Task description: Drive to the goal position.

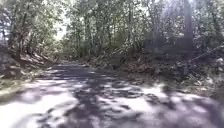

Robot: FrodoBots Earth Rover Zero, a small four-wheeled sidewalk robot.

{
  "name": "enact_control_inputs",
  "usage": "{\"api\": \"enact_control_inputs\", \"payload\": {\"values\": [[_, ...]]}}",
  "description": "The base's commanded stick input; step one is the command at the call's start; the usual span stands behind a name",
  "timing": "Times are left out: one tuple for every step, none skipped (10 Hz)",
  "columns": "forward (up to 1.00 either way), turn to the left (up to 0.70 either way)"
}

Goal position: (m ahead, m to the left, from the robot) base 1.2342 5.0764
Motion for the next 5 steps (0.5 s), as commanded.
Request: {"api": "enact_control_inputs", "payload": {"values": [[0.0,0.45],[0.0,0.45],[0.0,0.45],[0.0,0.45],[0.33,0.32]]}}
